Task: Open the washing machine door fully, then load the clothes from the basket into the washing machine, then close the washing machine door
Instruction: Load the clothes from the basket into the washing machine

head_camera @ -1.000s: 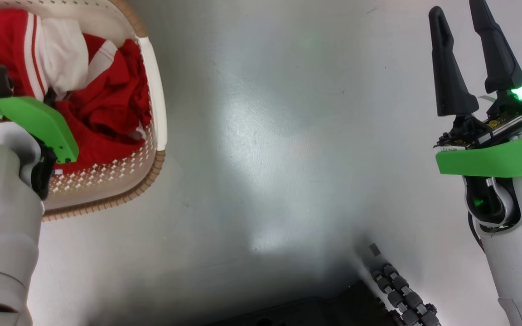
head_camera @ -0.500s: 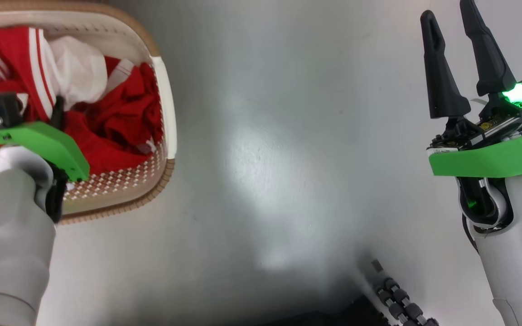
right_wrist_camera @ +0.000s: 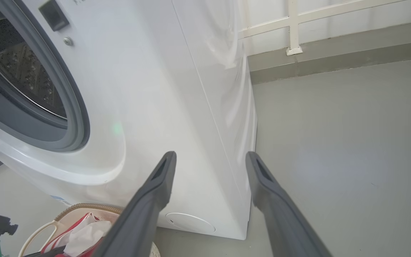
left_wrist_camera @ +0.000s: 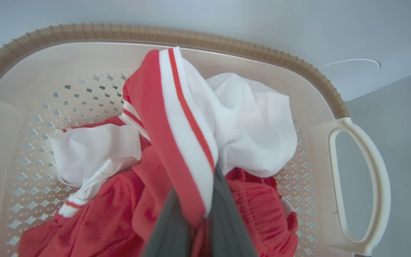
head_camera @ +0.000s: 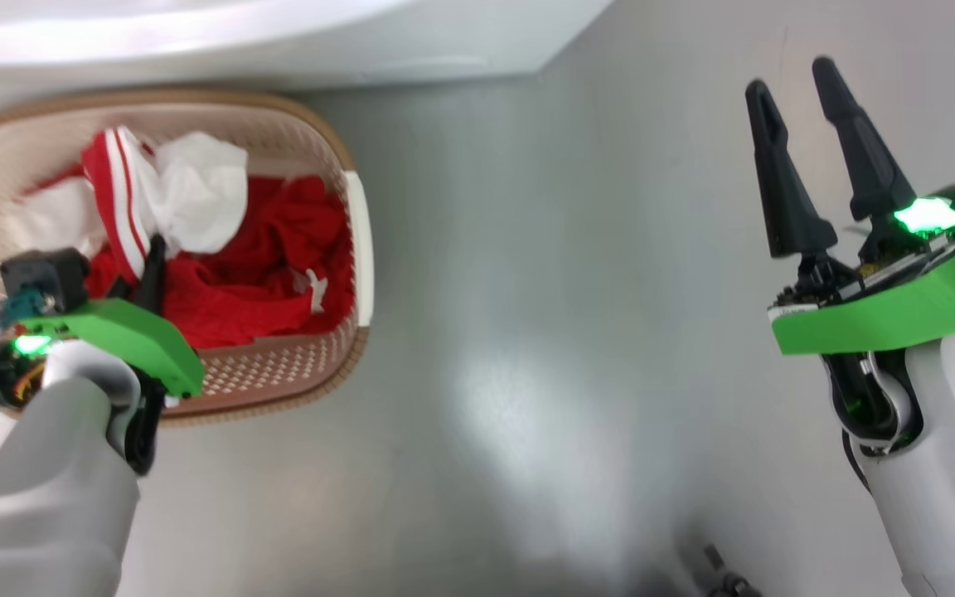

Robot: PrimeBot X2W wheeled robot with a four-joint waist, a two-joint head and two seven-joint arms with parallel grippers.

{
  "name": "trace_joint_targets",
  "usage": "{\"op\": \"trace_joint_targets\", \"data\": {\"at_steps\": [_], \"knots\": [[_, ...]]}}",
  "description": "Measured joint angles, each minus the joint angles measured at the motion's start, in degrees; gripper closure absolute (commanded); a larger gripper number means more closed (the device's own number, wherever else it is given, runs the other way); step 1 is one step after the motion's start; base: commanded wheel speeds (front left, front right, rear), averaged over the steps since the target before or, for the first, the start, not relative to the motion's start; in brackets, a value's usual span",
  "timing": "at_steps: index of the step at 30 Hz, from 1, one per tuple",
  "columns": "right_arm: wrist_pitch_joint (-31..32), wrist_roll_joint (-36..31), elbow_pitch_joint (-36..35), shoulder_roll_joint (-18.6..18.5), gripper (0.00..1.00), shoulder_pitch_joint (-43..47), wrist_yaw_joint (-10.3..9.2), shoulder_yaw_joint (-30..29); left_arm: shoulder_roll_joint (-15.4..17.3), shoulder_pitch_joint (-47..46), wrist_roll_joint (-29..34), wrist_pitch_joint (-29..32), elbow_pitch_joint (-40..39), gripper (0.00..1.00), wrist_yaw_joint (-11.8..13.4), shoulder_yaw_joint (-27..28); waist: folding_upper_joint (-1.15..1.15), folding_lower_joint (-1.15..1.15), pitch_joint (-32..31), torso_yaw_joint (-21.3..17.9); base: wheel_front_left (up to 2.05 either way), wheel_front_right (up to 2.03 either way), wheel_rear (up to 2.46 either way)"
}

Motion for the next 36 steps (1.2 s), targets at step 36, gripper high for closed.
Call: {"op": "trace_joint_targets", "data": {"at_steps": [36], "knots": [[0.0, 2.66, 5.31, -1.0, 0.0, 15.71, 0.0, -1.25, -3.88, 32.46, 9.28, -0.01, -41.33, 1.0, 0.0, 16.83, 0.0, 0.0, -28.38, 6.37, 0.0, 0.0, 0.0]]}}
